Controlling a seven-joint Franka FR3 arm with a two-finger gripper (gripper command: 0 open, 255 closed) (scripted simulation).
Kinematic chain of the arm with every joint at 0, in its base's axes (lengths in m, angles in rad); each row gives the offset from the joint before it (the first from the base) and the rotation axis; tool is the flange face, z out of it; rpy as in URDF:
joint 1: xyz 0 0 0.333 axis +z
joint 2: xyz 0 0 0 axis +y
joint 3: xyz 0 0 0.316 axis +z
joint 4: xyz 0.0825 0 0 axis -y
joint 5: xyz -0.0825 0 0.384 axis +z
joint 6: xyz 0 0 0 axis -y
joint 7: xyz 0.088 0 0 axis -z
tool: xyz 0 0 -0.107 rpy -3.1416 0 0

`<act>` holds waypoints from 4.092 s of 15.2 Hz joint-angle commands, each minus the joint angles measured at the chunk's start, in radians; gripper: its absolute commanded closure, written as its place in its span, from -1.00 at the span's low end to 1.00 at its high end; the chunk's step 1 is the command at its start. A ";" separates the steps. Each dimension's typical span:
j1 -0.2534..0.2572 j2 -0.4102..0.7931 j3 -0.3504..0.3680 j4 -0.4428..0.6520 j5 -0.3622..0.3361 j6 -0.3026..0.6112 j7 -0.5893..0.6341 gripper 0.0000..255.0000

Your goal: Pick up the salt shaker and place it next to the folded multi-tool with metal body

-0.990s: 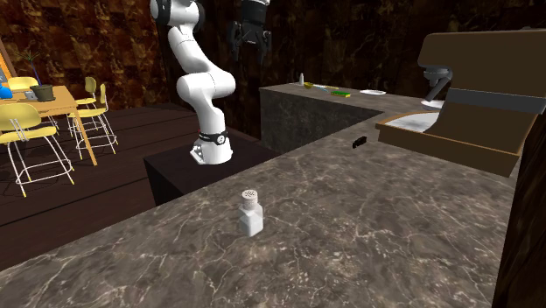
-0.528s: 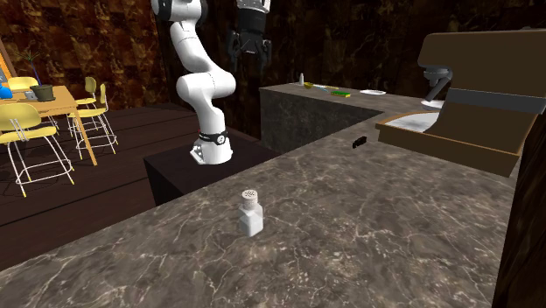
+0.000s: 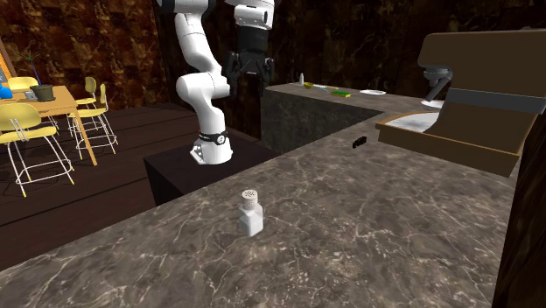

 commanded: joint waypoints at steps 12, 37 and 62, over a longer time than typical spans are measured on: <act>-0.046 0.454 -0.133 0.260 0.064 0.235 -0.197 -1.00; -0.110 0.778 -0.149 0.465 0.173 0.363 -0.320 1.00; -0.104 0.702 -0.156 0.595 0.158 0.159 -0.326 1.00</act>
